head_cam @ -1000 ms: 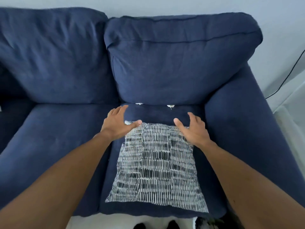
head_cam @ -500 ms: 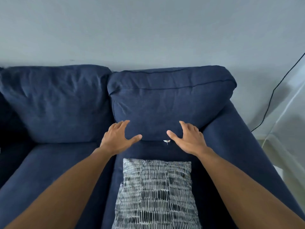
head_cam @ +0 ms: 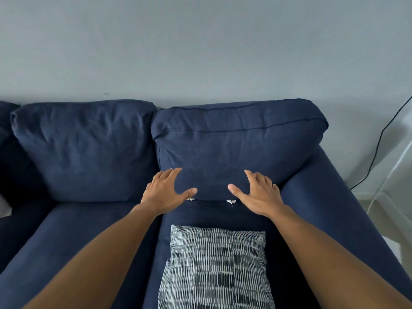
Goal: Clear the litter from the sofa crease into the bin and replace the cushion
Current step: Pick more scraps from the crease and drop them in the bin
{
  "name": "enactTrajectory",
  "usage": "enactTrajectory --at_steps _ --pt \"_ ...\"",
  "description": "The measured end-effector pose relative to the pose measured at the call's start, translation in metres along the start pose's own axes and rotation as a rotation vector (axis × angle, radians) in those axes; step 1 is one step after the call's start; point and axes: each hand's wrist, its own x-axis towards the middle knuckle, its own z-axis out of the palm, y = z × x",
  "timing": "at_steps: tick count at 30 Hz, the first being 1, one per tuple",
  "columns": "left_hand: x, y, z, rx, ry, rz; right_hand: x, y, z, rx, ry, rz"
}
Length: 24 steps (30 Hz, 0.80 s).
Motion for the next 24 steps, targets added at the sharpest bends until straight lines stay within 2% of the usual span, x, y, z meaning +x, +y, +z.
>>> enactTrajectory --at_steps 12,24 --pt "0.013 -0.003 0.03 0.002 -0.037 -0.047 0.021 0.017 0.026 0.014 -0.067 -0.005" --pt "0.045 -0.028 0.132 0.111 -0.091 -0.06 0.059 0.06 0.125 0.013 -0.19 0.041"
